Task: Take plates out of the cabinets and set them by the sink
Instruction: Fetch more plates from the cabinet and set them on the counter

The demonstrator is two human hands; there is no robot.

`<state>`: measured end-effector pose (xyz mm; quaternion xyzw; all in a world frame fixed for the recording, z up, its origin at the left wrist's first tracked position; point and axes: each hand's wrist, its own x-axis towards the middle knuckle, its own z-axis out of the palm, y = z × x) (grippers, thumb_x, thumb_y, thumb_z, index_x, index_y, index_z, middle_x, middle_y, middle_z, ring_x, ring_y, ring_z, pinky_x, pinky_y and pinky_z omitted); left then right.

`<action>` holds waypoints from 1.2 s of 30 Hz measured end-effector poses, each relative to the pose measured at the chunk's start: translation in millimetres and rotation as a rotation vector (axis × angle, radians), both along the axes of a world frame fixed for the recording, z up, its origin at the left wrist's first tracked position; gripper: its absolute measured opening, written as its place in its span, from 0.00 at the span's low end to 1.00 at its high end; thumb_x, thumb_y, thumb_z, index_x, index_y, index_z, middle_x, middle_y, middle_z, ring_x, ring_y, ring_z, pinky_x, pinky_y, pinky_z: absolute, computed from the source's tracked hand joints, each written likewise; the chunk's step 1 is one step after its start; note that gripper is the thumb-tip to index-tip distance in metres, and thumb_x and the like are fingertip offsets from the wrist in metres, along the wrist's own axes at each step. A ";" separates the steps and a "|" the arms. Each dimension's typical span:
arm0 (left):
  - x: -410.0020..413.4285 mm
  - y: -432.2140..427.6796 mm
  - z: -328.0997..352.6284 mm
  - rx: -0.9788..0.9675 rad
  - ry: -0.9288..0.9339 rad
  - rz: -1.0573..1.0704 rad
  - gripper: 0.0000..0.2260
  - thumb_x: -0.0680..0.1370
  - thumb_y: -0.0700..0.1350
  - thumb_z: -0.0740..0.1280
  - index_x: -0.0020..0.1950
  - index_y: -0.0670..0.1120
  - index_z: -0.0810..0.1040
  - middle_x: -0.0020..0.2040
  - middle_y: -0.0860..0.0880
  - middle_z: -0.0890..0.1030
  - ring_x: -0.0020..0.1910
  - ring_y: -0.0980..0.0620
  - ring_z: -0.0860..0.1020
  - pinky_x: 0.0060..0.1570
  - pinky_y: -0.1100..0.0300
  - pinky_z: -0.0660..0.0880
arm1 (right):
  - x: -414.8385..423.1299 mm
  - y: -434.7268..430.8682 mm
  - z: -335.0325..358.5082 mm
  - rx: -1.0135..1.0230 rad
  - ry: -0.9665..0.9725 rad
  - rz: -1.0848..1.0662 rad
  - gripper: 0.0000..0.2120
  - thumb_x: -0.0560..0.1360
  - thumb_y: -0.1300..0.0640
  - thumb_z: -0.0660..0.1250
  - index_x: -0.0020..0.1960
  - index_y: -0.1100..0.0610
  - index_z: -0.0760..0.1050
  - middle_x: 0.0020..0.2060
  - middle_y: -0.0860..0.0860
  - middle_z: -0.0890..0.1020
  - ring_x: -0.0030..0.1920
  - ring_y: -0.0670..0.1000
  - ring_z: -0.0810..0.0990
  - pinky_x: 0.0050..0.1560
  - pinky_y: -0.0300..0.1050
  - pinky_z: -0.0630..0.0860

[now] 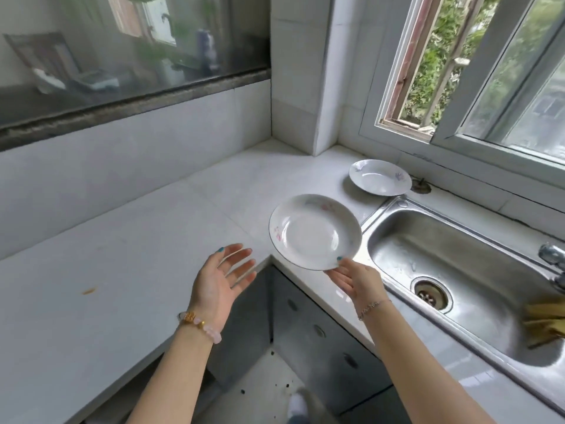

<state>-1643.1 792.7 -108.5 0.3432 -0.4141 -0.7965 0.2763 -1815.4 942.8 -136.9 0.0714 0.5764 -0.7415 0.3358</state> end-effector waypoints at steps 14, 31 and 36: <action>-173.1 -47.3 -0.2 0.055 -0.060 -0.144 0.13 0.81 0.46 0.55 0.53 0.43 0.78 0.51 0.44 0.81 0.52 0.45 0.79 0.51 0.51 0.76 | -145.1 -25.5 -30.9 0.017 -0.104 -0.200 0.12 0.75 0.69 0.63 0.53 0.79 0.71 0.40 0.64 0.79 0.29 0.54 0.83 0.38 0.40 0.82; -230.1 -86.9 -3.6 0.062 -0.128 -0.307 0.13 0.81 0.46 0.55 0.52 0.43 0.78 0.49 0.45 0.82 0.51 0.45 0.79 0.52 0.49 0.76 | -162.0 -55.0 -58.2 0.112 -0.244 -0.398 0.08 0.75 0.70 0.62 0.37 0.67 0.72 0.16 0.51 0.71 0.16 0.44 0.72 0.25 0.35 0.77; -231.4 -96.8 -6.7 0.059 -0.128 -0.361 0.13 0.81 0.46 0.55 0.53 0.43 0.78 0.50 0.45 0.82 0.51 0.45 0.79 0.53 0.49 0.76 | -161.4 -60.0 -64.0 0.079 -0.253 -0.459 0.02 0.74 0.71 0.65 0.43 0.69 0.74 0.26 0.56 0.78 0.25 0.48 0.80 0.31 0.39 0.81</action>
